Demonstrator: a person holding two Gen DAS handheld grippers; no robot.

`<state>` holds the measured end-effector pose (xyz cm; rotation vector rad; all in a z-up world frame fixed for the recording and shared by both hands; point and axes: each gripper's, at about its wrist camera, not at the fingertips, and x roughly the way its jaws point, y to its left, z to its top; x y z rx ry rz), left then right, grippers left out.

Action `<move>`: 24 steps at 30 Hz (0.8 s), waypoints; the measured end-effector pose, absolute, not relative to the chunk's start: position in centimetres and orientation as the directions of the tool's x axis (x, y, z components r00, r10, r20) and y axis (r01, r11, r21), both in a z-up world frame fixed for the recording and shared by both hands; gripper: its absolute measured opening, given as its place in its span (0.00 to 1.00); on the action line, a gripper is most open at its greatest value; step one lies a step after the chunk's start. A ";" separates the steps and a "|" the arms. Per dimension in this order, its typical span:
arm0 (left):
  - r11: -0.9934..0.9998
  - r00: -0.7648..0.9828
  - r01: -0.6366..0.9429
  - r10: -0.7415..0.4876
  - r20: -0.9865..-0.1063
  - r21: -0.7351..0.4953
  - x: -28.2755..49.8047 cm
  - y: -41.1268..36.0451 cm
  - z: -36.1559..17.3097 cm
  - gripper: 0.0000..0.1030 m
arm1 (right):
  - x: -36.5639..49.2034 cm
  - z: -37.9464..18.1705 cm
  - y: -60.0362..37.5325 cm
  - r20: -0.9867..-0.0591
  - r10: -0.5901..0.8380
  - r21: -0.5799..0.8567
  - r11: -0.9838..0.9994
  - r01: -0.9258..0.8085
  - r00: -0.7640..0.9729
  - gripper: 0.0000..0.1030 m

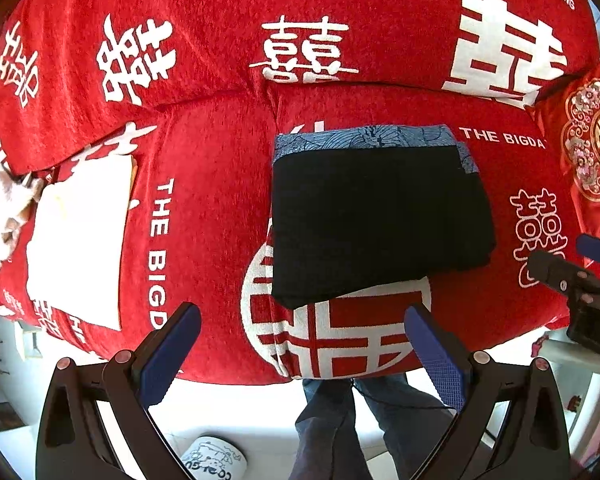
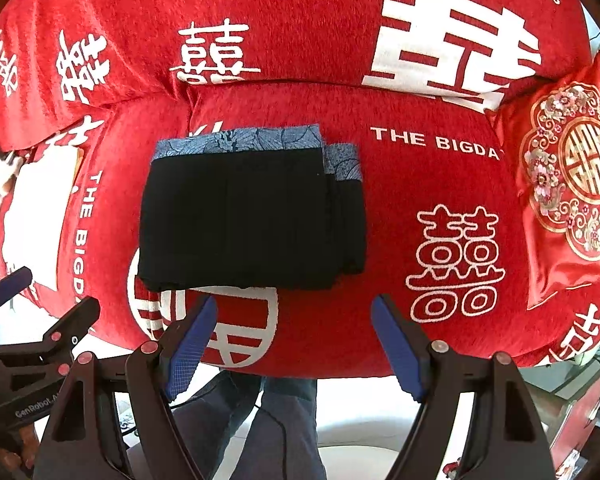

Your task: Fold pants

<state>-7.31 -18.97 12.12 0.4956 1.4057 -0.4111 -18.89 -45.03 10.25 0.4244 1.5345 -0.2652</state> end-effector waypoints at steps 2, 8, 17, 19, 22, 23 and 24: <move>0.833 0.128 0.547 0.019 -0.992 0.087 -7.6 -19.3 12.5 0.99 | -18.7 10.6 -45.4 -0.995 0.097 0.104 0.903 0.417 0.038 0.80; 0.843 0.117 0.532 0.018 -0.993 0.078 -8.0 -20.0 13.0 0.99 | -18.7 11.2 -45.7 -0.994 0.101 0.113 0.908 0.403 0.049 0.80; 0.858 0.129 0.508 0.016 -0.992 0.079 -8.7 -20.4 13.7 0.99 | -19.0 11.6 -46.2 -0.994 0.096 0.109 0.916 0.385 0.053 0.80; 0.859 0.130 0.505 0.015 -0.991 0.080 -8.9 -20.4 13.8 0.99 | -19.2 11.7 -46.2 -0.994 0.095 0.109 0.917 0.384 0.056 0.80; 0.858 0.136 0.506 0.019 -0.991 0.086 -9.2 -20.5 13.9 0.99 | -19.3 11.7 -46.3 -0.994 0.097 0.112 0.918 0.380 0.059 0.80; 0.858 0.137 0.506 0.018 -0.990 0.086 -9.3 -20.6 13.9 0.99 | -19.4 11.7 -46.3 -0.993 0.098 0.113 0.918 0.380 0.059 0.80; 0.858 0.139 0.505 0.018 -0.990 0.087 -9.4 -20.6 14.0 0.99 | -19.4 11.8 -46.3 -0.993 0.098 0.113 0.917 0.383 0.059 0.80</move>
